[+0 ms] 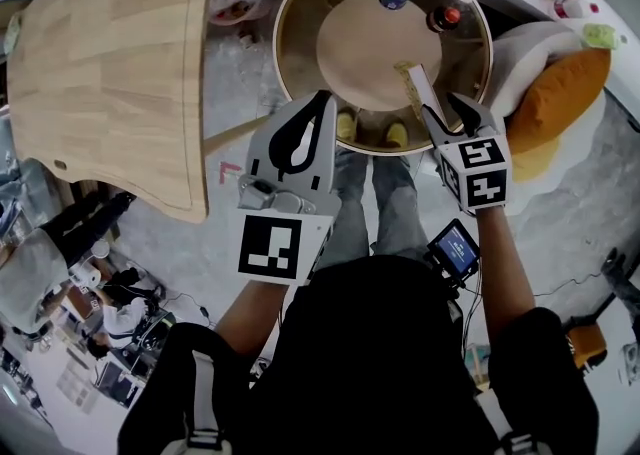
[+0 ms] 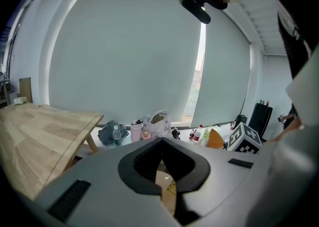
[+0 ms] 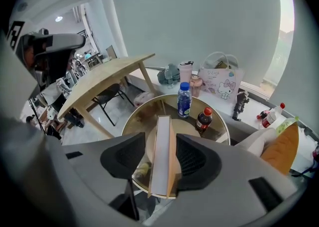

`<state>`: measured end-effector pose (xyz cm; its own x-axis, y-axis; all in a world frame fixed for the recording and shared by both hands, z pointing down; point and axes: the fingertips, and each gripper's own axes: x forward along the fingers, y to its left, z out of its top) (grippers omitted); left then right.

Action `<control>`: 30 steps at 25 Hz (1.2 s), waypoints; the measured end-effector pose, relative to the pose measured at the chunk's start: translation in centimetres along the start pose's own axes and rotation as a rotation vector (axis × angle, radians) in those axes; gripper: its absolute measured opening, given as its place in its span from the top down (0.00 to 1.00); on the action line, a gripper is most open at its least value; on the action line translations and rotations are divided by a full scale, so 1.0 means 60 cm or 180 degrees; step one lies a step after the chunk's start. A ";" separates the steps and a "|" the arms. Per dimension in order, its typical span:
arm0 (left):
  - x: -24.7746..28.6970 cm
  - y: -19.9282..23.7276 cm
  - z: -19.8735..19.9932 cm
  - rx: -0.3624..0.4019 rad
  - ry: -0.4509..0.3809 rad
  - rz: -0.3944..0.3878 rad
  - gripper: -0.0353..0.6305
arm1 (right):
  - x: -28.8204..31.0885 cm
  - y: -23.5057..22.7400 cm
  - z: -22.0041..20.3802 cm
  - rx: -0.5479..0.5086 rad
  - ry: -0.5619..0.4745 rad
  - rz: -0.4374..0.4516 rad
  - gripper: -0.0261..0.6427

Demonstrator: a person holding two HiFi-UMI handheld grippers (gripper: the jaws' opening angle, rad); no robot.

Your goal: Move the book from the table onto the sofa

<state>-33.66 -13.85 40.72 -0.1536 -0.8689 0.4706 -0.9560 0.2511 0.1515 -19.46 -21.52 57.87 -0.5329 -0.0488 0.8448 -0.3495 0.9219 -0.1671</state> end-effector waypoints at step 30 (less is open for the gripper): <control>0.007 0.032 -0.041 -0.0089 0.0095 -0.0092 0.93 | 0.107 -0.010 -0.089 -0.0077 0.0866 -0.0328 0.73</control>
<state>-34.93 -12.67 43.37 -0.1180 -0.8629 0.4913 -0.9526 0.2381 0.1895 -18.56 -20.33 66.14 -0.2680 -0.0407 0.9625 -0.3708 0.9265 -0.0640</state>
